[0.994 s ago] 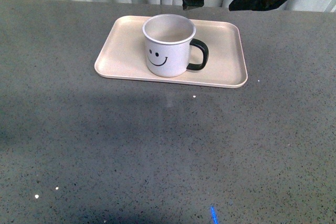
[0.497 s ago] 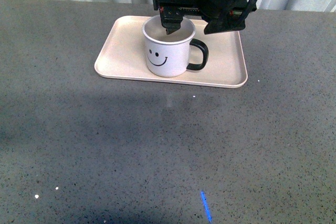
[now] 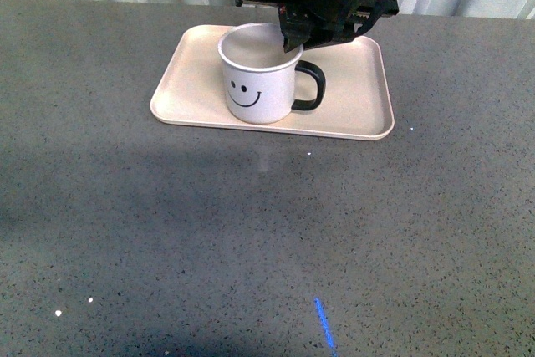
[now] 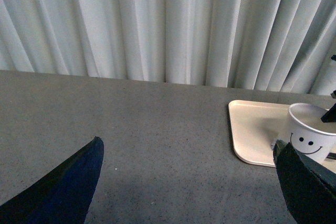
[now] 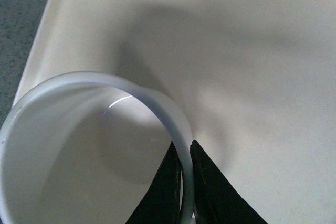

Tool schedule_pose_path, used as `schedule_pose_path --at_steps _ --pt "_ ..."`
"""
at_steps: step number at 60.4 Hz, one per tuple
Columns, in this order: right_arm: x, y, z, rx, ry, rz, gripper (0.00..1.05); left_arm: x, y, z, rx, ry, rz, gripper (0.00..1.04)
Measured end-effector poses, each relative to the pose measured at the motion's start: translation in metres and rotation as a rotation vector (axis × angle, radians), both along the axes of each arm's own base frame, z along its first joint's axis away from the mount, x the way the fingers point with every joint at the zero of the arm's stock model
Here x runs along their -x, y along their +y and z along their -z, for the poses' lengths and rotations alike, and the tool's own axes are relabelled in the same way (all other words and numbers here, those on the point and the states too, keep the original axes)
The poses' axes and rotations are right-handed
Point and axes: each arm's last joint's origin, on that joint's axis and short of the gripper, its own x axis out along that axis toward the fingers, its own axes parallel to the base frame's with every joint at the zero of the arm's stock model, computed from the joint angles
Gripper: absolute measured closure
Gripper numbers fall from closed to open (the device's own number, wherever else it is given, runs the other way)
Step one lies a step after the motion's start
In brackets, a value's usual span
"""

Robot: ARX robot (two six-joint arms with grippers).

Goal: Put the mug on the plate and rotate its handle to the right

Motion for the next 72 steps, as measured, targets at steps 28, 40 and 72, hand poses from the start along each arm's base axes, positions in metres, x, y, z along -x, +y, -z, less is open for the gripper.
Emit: schedule_pose_path --at_steps 28,40,72 --pt "-0.017 -0.028 -0.037 0.132 -0.109 -0.257 1.03 0.000 0.000 0.000 0.000 0.000 0.000 0.09" --pt "-0.019 -0.031 -0.032 0.155 -0.145 -0.391 1.03 0.000 0.000 0.000 0.000 0.000 0.000 0.09" --pt "-0.025 -0.028 -0.007 0.115 -0.080 -0.472 1.03 0.000 0.000 0.000 0.000 0.000 0.000 0.09"
